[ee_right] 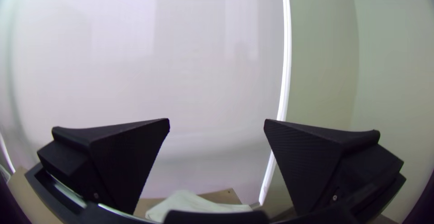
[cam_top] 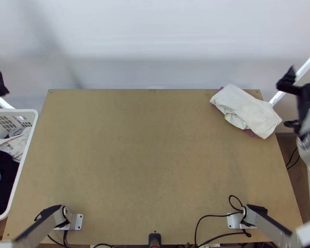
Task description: Fold the t-shirt
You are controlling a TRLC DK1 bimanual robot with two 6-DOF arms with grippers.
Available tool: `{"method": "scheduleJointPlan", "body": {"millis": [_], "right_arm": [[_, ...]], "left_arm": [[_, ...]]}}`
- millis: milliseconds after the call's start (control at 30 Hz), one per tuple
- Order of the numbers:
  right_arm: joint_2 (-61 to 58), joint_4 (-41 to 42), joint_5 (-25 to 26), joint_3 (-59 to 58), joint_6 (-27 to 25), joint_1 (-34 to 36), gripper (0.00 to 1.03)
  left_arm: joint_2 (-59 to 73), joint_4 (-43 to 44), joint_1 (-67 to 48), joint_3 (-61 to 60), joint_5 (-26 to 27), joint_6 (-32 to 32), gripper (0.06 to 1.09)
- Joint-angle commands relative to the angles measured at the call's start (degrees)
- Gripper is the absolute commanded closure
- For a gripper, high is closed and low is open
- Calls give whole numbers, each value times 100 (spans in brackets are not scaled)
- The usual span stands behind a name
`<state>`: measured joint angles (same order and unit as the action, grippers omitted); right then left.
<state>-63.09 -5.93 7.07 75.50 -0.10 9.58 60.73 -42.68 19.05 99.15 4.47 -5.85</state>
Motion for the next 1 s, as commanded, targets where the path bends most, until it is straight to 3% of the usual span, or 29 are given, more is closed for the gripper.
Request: {"method": "scheduleJointPlan", "body": {"millis": [0, 333, 467, 700, 867, 967], "right_arm": [[508, -110, 31, 96, -34, -238, 4], [2591, 295, 22, -1038, 54, -1231, 4], [3716, 409, 22, -1864, -52, -1670, 4], [5149, 673, -171, -2857, -438, -1714, 4], [6116, 1736, -549, -4202, -887, -1723, 4], [6353, 2369, -777, -5019, -895, -1723, 4]], "left_arm": [[-800, 796, 81, -1126, -157, 198, 10], [-3181, 3037, 978, -4159, -218, 312, 10], [-4122, 3310, 1145, -5090, -218, 303, 10], [-5730, 4241, 1136, -6716, -175, 207, 10], [-6055, 4347, 1110, -7296, -139, 163, 10], [-6073, 4224, 1145, -7498, -192, 189, 10]]}}
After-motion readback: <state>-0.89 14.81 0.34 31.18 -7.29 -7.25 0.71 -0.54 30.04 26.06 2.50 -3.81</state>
